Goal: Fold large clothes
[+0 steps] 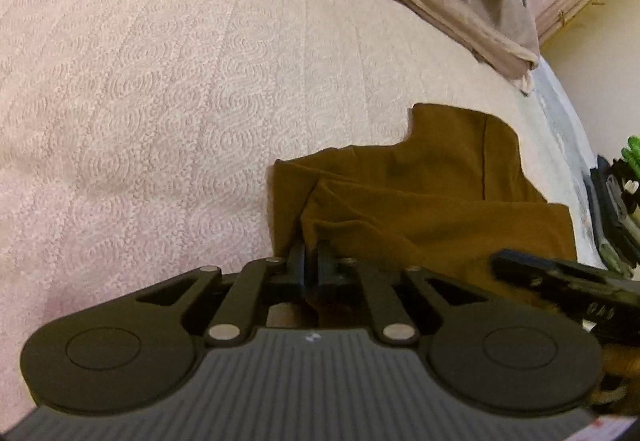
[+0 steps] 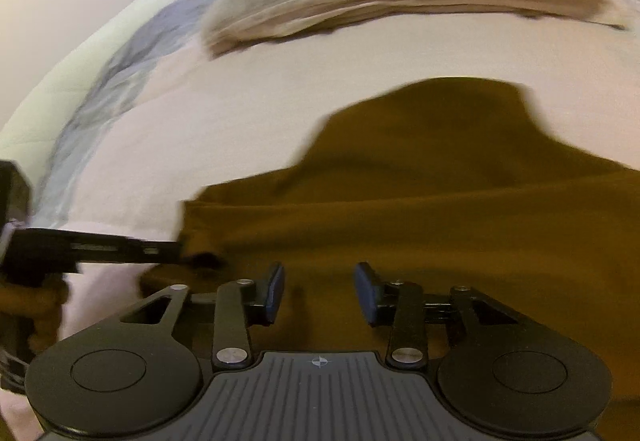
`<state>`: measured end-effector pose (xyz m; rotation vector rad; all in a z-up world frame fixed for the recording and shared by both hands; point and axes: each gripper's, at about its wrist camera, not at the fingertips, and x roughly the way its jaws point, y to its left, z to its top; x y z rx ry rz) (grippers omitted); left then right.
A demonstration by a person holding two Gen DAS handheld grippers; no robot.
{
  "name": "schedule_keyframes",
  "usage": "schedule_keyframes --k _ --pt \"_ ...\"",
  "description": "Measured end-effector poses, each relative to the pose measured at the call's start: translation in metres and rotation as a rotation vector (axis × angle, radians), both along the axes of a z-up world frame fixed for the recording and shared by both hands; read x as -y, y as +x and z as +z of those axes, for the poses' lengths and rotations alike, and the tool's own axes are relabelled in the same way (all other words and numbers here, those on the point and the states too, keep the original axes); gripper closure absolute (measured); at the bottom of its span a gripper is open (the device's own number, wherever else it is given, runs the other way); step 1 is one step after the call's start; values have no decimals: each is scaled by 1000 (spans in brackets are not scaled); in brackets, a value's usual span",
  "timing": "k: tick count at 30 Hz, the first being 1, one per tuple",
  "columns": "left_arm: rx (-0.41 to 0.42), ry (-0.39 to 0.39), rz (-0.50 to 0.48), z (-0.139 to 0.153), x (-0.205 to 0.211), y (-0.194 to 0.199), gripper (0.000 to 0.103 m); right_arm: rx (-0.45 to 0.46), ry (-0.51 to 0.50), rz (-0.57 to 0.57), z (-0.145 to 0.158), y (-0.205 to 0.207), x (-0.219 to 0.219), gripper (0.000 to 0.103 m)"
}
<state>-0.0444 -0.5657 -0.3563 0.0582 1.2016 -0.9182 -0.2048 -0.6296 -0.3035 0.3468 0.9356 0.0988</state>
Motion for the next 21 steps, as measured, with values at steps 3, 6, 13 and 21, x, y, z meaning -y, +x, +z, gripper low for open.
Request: schedule_keyframes --k 3,6,13,21 --pt "58 34 6 15 1 0 88 -4 -57 -100 10 -20 45 62" --pt "121 4 -14 38 1 -5 88 -28 -76 -236 11 -40 95 62" --pt "81 17 -150 13 43 -12 88 3 12 -274 6 -43 146 62" --pt "101 17 -78 29 19 -9 91 25 36 -256 14 -42 146 62"
